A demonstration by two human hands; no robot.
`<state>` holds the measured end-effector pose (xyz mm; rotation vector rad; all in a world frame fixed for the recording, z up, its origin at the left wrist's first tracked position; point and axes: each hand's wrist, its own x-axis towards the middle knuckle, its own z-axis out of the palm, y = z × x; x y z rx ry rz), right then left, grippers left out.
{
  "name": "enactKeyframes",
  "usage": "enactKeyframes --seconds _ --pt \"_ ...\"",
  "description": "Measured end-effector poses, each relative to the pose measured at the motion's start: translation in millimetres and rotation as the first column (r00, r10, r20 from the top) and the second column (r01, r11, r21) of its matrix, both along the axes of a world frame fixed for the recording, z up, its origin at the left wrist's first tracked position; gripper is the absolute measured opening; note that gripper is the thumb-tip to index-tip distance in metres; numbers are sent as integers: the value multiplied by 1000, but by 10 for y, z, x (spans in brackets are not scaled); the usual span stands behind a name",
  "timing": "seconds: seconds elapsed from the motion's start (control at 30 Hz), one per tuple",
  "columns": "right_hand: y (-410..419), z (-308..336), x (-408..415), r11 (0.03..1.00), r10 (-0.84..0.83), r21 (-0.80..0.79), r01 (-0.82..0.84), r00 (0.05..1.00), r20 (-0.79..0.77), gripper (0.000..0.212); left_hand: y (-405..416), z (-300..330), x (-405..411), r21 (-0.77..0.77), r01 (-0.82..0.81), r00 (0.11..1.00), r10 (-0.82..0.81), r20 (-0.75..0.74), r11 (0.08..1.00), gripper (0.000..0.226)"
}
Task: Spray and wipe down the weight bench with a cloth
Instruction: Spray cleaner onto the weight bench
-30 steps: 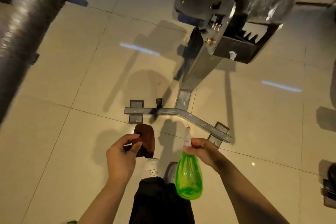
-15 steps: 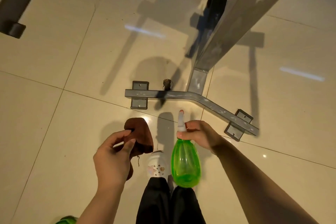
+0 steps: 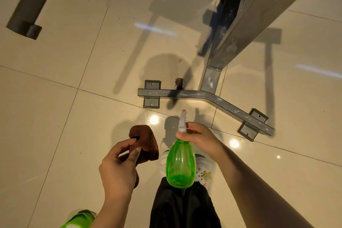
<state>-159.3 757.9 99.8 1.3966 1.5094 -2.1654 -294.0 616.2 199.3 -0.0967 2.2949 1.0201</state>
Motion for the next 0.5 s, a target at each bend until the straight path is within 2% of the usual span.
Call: enactKeyframes --seconds 0.1,0.27,0.4,0.5 --pt "38 -33 309 994 -104 43 102 993 57 18 53 20 77 15 54 998 -54 11 998 24" --pt "119 -162 872 988 -127 116 104 969 213 20 188 -4 214 40 135 990 -136 23 990 23" --pt "144 -265 1368 957 -290 125 262 888 358 23 313 -14 386 68 204 978 -206 32 977 23" --pt "110 -213 1634 920 -391 141 366 841 373 29 380 -24 515 70 247 968 -250 37 967 26"
